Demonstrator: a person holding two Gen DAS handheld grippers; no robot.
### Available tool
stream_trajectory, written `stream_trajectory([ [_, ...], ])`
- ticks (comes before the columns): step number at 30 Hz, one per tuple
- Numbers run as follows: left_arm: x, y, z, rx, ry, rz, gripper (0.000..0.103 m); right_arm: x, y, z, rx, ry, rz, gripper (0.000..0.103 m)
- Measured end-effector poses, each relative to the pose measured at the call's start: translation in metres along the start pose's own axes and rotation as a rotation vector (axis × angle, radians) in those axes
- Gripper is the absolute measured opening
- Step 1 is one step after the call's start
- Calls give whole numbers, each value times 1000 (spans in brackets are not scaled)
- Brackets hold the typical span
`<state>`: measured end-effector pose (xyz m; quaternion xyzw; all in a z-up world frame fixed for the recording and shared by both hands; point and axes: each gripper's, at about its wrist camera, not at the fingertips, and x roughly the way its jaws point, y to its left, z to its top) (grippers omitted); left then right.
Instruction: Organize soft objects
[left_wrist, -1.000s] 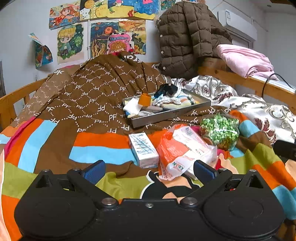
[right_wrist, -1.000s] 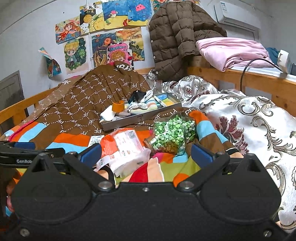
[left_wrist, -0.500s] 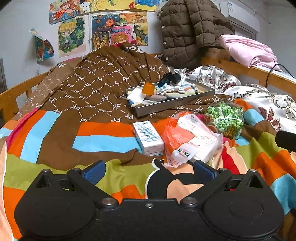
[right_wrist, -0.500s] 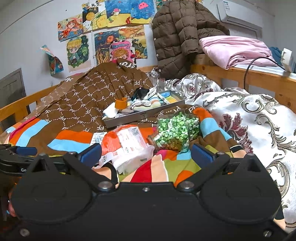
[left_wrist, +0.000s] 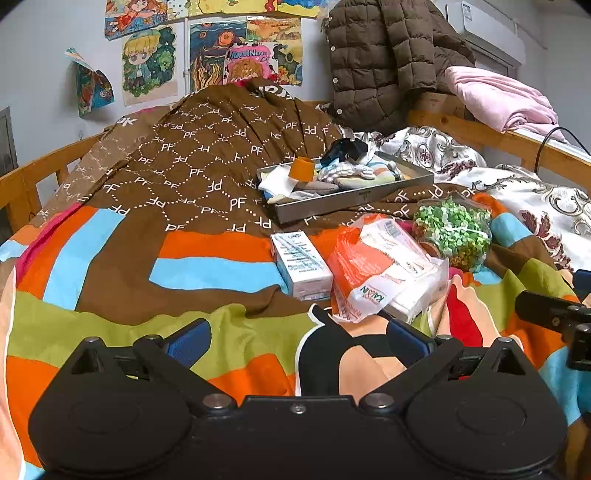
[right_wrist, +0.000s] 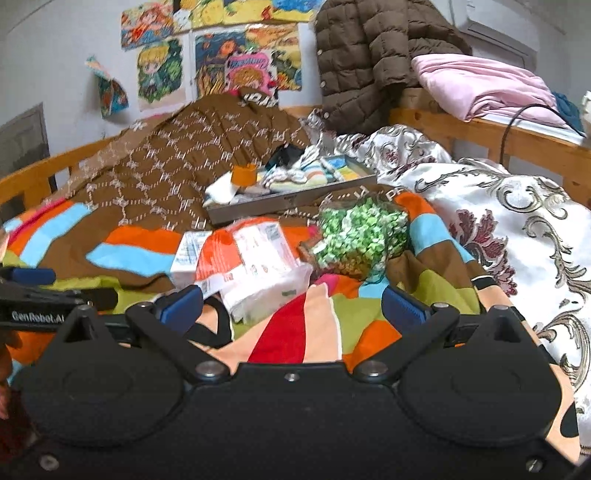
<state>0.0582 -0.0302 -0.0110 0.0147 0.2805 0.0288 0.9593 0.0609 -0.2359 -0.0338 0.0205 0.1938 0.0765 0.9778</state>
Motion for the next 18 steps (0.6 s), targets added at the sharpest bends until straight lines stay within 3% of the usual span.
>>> stream_trajectory([
  [18,-2,-3,-3,4,-2,-1,101,2,-3,-2,-13,14,15,102],
])
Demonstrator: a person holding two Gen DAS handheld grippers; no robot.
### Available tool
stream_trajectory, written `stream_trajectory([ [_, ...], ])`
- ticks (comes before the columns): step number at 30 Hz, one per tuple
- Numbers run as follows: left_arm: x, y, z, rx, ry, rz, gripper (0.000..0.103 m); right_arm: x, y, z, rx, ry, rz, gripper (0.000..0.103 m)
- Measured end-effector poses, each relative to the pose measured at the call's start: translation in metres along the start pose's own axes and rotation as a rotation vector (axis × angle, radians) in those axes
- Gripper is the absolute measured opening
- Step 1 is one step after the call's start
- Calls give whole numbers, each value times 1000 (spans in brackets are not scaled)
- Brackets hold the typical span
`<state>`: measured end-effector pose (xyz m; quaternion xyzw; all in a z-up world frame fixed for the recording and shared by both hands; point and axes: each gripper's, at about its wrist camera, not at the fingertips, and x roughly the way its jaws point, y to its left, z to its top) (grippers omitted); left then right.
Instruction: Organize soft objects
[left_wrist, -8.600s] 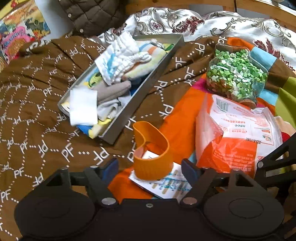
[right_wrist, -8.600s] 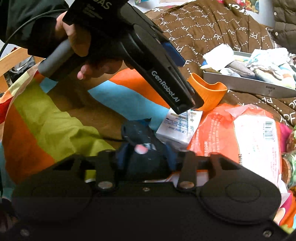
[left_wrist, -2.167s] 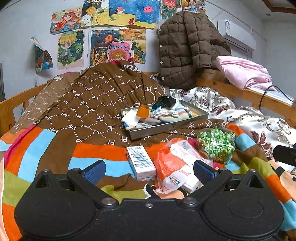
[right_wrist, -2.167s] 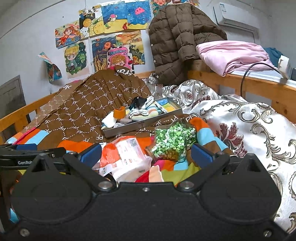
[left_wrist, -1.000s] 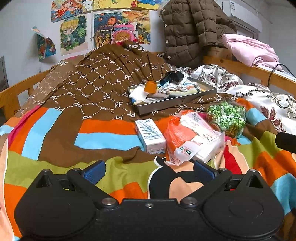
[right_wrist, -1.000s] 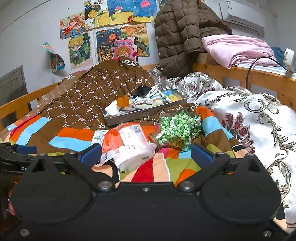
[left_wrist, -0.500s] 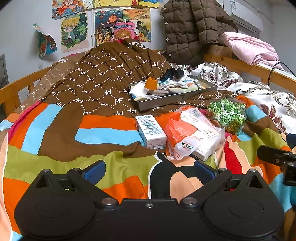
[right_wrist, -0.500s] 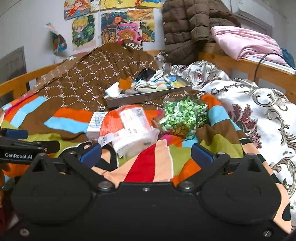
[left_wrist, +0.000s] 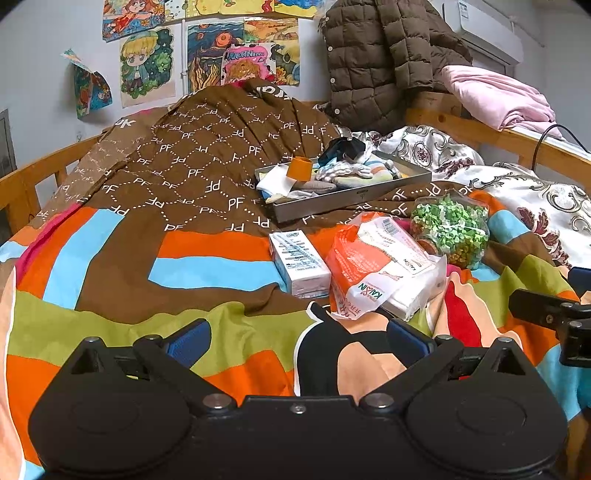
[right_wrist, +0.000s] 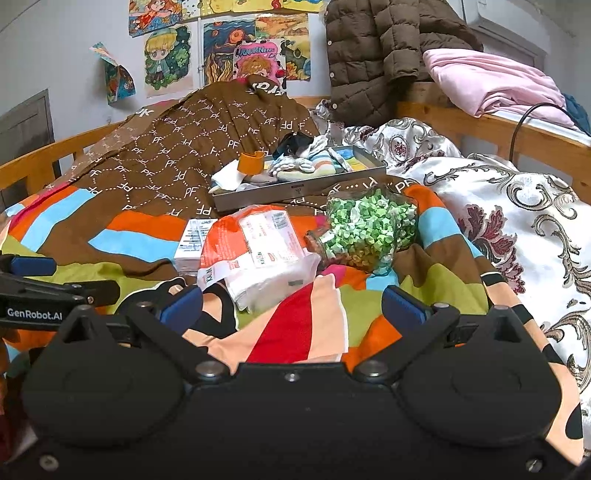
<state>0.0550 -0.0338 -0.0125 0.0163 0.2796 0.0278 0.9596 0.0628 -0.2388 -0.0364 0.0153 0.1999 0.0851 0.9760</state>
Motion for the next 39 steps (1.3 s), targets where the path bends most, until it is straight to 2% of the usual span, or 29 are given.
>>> stream_trajectory([
  [39,0,-1,0,2,4,-2,101,-2,-5,0,22,-6,0,102],
])
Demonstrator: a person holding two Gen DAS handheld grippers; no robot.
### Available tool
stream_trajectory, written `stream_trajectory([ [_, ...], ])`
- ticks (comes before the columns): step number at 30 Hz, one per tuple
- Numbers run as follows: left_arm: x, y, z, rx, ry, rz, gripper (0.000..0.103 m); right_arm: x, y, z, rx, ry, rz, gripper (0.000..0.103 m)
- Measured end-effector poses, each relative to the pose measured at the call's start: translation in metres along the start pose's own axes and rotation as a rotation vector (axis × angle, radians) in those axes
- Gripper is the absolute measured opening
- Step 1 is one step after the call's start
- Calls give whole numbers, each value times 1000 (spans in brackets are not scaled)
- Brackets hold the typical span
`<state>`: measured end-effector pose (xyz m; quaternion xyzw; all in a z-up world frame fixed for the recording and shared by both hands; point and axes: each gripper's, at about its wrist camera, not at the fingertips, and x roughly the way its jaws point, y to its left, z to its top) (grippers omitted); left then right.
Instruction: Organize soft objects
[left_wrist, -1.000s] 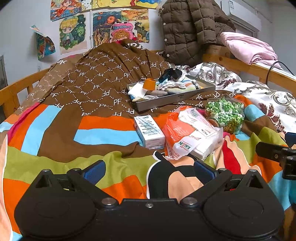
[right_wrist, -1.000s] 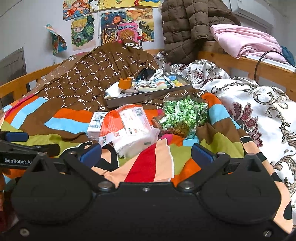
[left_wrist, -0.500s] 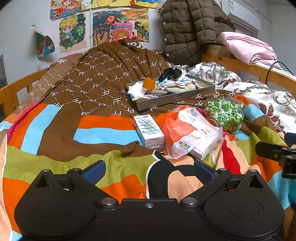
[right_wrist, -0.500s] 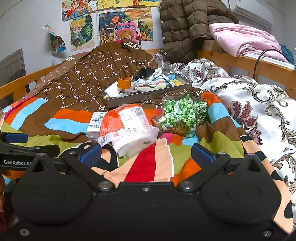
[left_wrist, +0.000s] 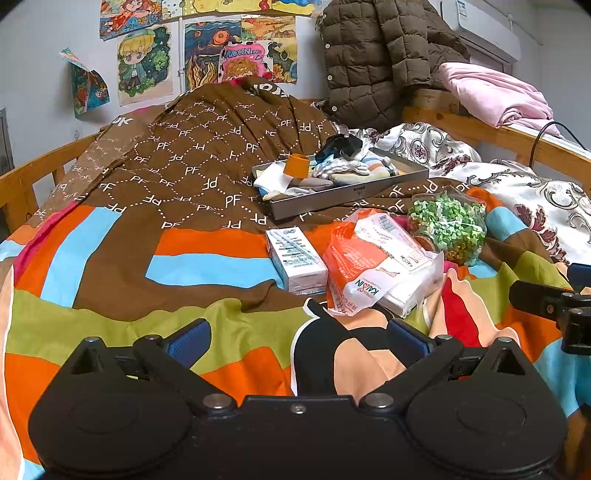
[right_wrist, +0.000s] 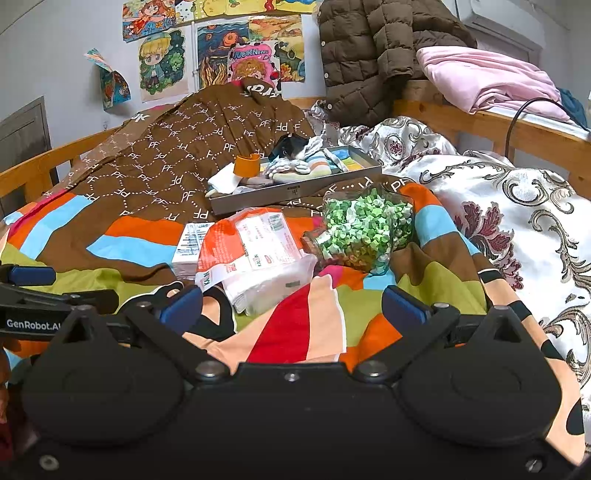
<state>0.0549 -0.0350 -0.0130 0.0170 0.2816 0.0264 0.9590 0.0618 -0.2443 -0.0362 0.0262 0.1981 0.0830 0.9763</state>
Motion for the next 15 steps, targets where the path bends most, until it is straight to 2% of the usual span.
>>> stream_trajectory([
  [15,0,-4,-3,4,4,-5,101,0,1,0,0,0,-1,102],
])
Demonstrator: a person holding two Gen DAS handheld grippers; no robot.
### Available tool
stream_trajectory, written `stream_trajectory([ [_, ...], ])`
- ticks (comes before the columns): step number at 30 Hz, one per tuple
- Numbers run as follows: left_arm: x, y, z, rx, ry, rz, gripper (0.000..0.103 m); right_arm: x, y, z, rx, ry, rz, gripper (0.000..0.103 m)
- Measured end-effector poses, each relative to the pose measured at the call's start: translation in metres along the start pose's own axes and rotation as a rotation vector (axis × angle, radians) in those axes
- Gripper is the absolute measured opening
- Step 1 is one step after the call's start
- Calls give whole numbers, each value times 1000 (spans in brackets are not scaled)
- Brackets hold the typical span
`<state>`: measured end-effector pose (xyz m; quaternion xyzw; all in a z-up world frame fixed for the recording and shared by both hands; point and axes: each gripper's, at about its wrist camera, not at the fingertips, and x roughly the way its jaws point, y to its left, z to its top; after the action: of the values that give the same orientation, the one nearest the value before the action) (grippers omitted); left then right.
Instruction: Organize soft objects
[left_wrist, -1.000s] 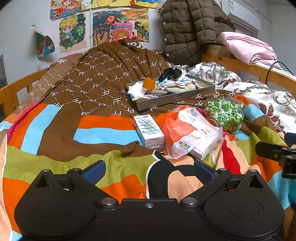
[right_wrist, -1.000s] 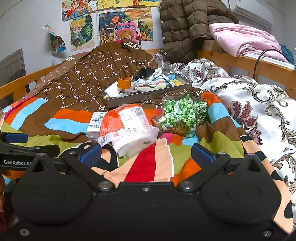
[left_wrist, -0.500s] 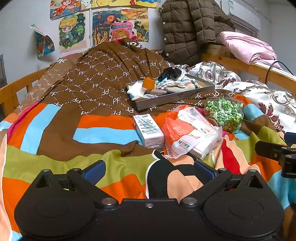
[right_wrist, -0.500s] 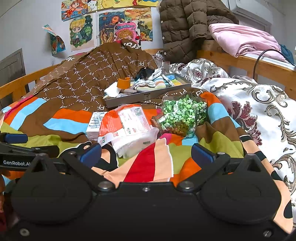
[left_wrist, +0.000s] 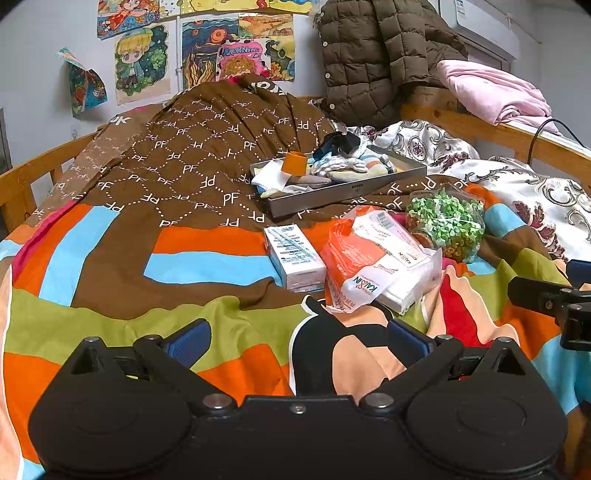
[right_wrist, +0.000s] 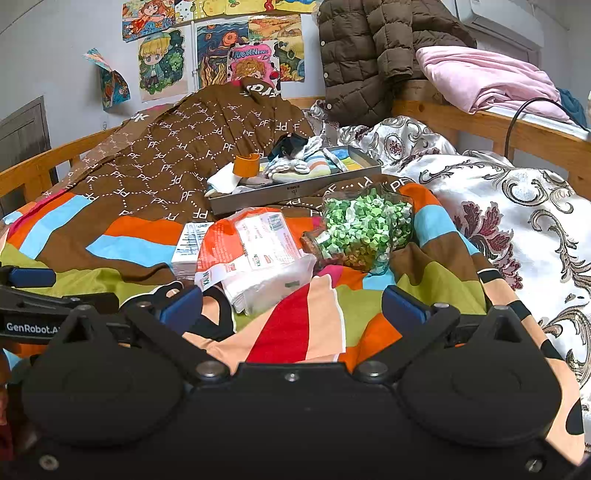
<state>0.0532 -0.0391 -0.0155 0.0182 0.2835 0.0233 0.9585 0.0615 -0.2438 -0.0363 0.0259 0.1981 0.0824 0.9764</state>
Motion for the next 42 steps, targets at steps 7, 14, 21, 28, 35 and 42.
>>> stream_trajectory([
  [7,1,1,-1,-1,4,-2,101,0,0,0,0,0,0,102],
  [14,2,3,-2,-20,21,-16,102,0,0,0,-1,1,1,102],
  [21,1,3,-1,-26,28,-26,102,0,0,0,-1,1,1,102],
  [28,1,3,0,-26,28,-20,102,0,-1,0,-1,1,1,102],
  [35,0,4,0,-20,26,-35,102,0,1,0,-1,1,-2,102],
  [42,-8,3,0,-14,3,-44,102,1,0,0,-2,5,-1,102],
])
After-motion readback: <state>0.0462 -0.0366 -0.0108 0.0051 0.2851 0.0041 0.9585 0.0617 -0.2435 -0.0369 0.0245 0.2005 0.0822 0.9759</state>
